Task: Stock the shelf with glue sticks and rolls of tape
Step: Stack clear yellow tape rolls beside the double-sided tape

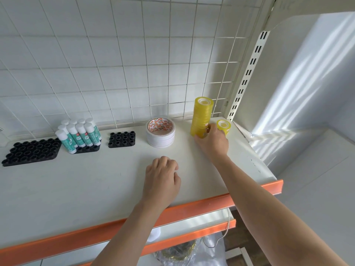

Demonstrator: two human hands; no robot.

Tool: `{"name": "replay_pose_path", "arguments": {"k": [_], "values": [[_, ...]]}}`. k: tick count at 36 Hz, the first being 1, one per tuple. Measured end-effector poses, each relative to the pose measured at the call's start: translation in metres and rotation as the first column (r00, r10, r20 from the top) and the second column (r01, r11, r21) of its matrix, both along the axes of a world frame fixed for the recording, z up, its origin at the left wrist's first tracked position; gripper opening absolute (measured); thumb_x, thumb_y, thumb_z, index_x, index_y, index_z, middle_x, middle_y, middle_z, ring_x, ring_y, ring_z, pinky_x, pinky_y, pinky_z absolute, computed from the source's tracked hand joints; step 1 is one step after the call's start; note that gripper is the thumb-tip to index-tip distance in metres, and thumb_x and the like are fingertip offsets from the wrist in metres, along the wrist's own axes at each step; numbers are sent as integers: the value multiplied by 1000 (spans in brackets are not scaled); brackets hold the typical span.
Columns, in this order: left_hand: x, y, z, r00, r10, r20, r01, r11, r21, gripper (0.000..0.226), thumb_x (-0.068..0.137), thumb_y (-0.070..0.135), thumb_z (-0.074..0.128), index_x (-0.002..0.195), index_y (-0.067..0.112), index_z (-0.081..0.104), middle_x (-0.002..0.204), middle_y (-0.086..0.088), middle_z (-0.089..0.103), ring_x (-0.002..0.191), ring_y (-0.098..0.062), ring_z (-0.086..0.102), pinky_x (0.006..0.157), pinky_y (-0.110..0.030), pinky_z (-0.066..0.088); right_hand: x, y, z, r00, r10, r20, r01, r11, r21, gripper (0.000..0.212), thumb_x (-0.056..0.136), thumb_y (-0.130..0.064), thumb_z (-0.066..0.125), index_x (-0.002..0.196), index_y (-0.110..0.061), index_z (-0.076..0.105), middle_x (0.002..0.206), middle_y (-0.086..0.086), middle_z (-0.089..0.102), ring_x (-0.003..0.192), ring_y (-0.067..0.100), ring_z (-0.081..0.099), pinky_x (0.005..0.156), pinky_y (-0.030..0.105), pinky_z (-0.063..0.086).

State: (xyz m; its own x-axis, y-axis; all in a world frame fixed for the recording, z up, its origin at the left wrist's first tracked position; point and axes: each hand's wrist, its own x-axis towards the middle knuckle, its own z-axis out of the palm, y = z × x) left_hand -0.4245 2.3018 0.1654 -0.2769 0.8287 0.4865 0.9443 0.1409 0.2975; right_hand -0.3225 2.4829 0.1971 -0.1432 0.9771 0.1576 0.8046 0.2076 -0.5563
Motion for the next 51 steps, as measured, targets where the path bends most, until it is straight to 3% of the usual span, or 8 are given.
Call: {"name": "replay_pose_path", "arguments": {"k": [16, 21, 25, 29, 31, 38, 47, 51], "values": [[-1, -2, 3, 995, -26, 101, 31, 999, -42, 13, 71, 18, 50, 81, 19, 59, 85, 2, 57, 81, -25, 55, 67, -36, 42, 9, -20, -7, 998, -62, -12, 62, 997, 47, 42, 88, -40, 61, 116, -9, 53, 107, 10, 65, 108, 32, 50, 81, 40, 43], [-4, -5, 9, 970, -43, 238, 70, 992, -109, 12, 79, 10, 58, 89, 14, 63, 95, -2, 59, 94, -28, 53, 79, -37, 38, -2, -41, -10, 974, 223, -42, -220, 974, 57, 33, 87, -29, 63, 114, -12, 54, 109, 5, 63, 104, 29, 52, 82, 37, 44], [-6, -10, 16, 956, -63, 287, 87, 994, -72, 11, 77, 12, 52, 83, 9, 62, 90, -7, 58, 91, -32, 53, 78, -41, 47, -25, -52, -4, 897, 430, -101, -428, 903, 34, 59, 81, -32, 73, 132, -20, 45, 124, 6, 58, 107, 26, 56, 86, 34, 45], [-12, -19, 18, 960, -65, 272, 82, 995, -52, 12, 80, 14, 48, 80, 10, 60, 87, -7, 56, 90, -31, 52, 74, -42, 50, -53, -59, 2, 880, 445, -164, -446, 894, 35, 84, 73, -40, 74, 144, -33, 30, 117, 12, 62, 109, 32, 56, 88, 44, 48], [-14, -23, 20, 967, -60, 247, 72, 997, -40, 17, 78, 19, 43, 77, 12, 59, 83, -6, 56, 86, -31, 54, 71, -41, 51, -62, -60, 2, 884, 448, -137, -447, 894, 41, 80, 73, -41, 72, 143, -37, 31, 116, 9, 62, 108, 33, 55, 89, 44, 48], [-23, -39, 17, 969, -48, 242, 65, 996, -63, 8, 76, 12, 52, 79, 12, 60, 85, -3, 55, 89, -27, 52, 75, -40, 50, -73, -60, -1, 910, 411, -51, -409, 912, 37, 61, 78, -37, 70, 134, -26, 47, 123, 5, 58, 115, 30, 49, 95, 42, 43], [-21, -43, 21, 970, -62, 233, 89, 990, -105, 10, 78, 15, 51, 80, 13, 60, 85, -2, 54, 91, -26, 51, 75, -41, 50, -61, -65, 8, 884, 452, -119, -457, 889, -17, 72, 81, -39, 70, 144, -32, 35, 124, 9, 57, 114, 29, 52, 96, 41, 43], [-18, -42, 27, 973, -47, 226, 86, 982, -166, 14, 81, 13, 52, 90, 12, 63, 94, -3, 56, 99, -27, 49, 82, -39, 46, -34, -67, 8, 885, 464, -43, -465, 886, 9, 71, 86, -35, 68, 147, -25, 33, 134, 8, 50, 117, 26, 52, 95, 35, 42]]}}
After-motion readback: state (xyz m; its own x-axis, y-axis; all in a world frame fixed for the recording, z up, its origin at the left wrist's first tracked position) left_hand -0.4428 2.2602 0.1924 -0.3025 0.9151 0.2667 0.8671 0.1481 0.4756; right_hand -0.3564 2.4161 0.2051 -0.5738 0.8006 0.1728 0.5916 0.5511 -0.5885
